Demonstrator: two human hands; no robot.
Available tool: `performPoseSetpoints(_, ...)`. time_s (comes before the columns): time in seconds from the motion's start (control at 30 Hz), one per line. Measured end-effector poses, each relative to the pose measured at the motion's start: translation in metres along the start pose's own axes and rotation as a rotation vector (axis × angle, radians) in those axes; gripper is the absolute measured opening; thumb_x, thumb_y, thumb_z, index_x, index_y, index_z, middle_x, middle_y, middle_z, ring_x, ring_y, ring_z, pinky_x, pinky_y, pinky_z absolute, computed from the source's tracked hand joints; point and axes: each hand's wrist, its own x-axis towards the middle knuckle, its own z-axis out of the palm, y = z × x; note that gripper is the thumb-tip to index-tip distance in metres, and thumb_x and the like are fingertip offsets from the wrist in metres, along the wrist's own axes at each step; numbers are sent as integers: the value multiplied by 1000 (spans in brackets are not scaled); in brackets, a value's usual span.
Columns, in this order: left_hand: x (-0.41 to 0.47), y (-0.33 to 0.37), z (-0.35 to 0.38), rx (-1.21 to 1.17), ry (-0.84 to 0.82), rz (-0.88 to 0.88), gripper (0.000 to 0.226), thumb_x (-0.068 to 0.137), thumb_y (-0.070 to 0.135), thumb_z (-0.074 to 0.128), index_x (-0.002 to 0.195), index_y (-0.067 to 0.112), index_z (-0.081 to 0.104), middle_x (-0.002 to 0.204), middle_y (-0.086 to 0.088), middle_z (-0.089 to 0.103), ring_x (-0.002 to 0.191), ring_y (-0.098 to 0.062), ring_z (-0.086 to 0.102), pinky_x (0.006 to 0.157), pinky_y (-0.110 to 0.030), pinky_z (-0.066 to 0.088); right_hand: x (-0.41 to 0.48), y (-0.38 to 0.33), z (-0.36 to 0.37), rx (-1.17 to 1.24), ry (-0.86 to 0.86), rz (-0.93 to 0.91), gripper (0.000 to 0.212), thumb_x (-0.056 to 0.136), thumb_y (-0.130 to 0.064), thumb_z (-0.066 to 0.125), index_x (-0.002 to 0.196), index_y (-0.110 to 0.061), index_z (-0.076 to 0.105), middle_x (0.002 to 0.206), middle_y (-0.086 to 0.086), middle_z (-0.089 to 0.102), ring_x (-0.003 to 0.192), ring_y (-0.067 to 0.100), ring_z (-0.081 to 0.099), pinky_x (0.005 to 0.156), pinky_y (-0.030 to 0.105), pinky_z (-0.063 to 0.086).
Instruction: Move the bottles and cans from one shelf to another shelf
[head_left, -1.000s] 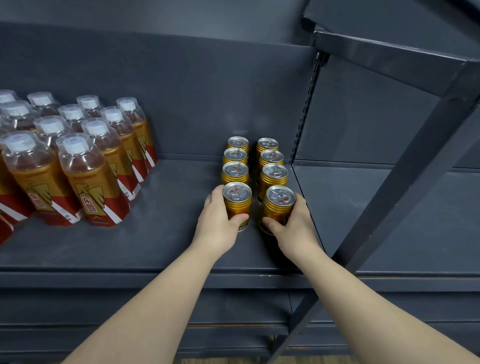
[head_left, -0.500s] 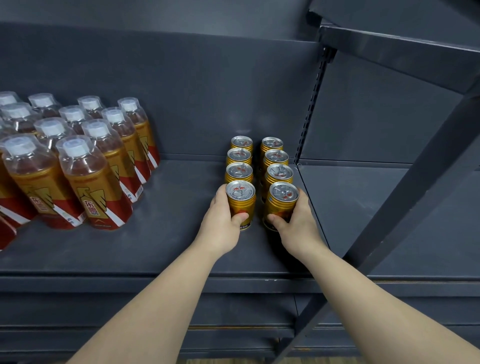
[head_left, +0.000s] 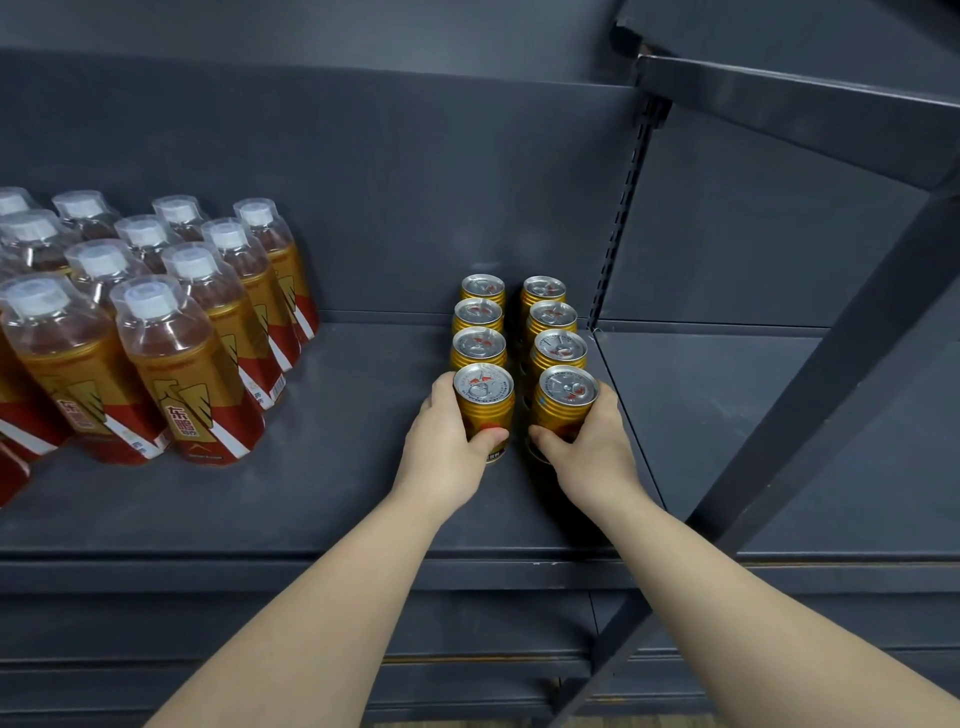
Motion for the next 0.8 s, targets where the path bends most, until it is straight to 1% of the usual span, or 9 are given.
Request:
performPoseSetpoints(0.23, 0, -4, 4, 30, 2, 12, 81, 88, 28, 75, 151, 22, 25, 147, -1, 46, 131, -21, 49, 104, -34, 44, 2, 2, 2, -24, 8, -5, 78, 83, -28, 80, 144, -27, 31, 137, -7, 53, 123, 18, 55, 91, 29, 44)
performPoseSetpoints(0.33, -1, -4, 4, 53, -2, 20, 82, 88, 30, 74, 152, 22, 23, 147, -1, 46, 131, -21, 49, 103, -33, 44, 1, 2, 2, -21, 9, -6, 79, 83, -28, 81, 144, -28, 31, 139, -7, 53, 124, 19, 55, 93, 32, 46)
performPoseSetpoints(0.5, -1, -5, 4, 78, -10, 19, 84, 88, 33, 74, 153, 23, 22, 149, -1, 44, 132, -21, 49, 103, -34, 45, 1, 4, 3, -19, 7, 5, 80, 82, -28, 82, 144, -28, 31, 139, -6, 53, 125, 19, 55, 94, 32, 46)
performPoseSetpoints(0.57, -2, -5, 4, 84, -6, 26, 84, 87, 34, 75, 153, 22, 22, 149, -1, 44, 132, -22, 49, 102, -33, 45, 0, 3, 2, -13, 3, 2, 83, 81, -28, 83, 146, -27, 30, 141, -6, 52, 126, 19, 54, 96, 33, 46)
performPoseSetpoints(0.63, -2, -4, 2, 95, -7, 30, 86, 86, 35, 76, 153, 21, 23, 149, -2, 45, 132, -22, 49, 103, -34, 45, -2, 0, 0, -12, -12, 15, 94, 78, -31, 85, 152, -26, 25, 146, -5, 49, 132, 20, 50, 102, 38, 46)
performPoseSetpoints(0.7, -5, -5, -3, 105, -17, 19, 92, 84, 39, 78, 155, 19, 22, 152, -5, 41, 136, -24, 45, 106, -36, 42, -5, 0, -3, -10, -42, 47, 110, 76, -35, 86, 158, -24, 13, 155, -3, 40, 140, 23, 43, 110, 43, 42)
performPoseSetpoints(0.73, -7, -6, -6, 115, -29, 6, 97, 83, 40, 79, 156, 18, 19, 156, -5, 36, 139, -25, 41, 109, -37, 39, -9, 0, -5, 4, -51, 59, 115, 77, -36, 86, 160, -23, 7, 159, -2, 35, 144, 24, 38, 112, 43, 39)
performPoseSetpoints(0.8, -14, -10, -15, 130, -50, -6, 102, 83, 43, 77, 158, 17, 14, 161, -6, 28, 145, -26, 34, 112, -39, 35, -18, 3, -8, 12, -63, 50, 114, 81, -36, 82, 160, -20, 1, 163, -1, 27, 148, 24, 30, 115, 41, 33)
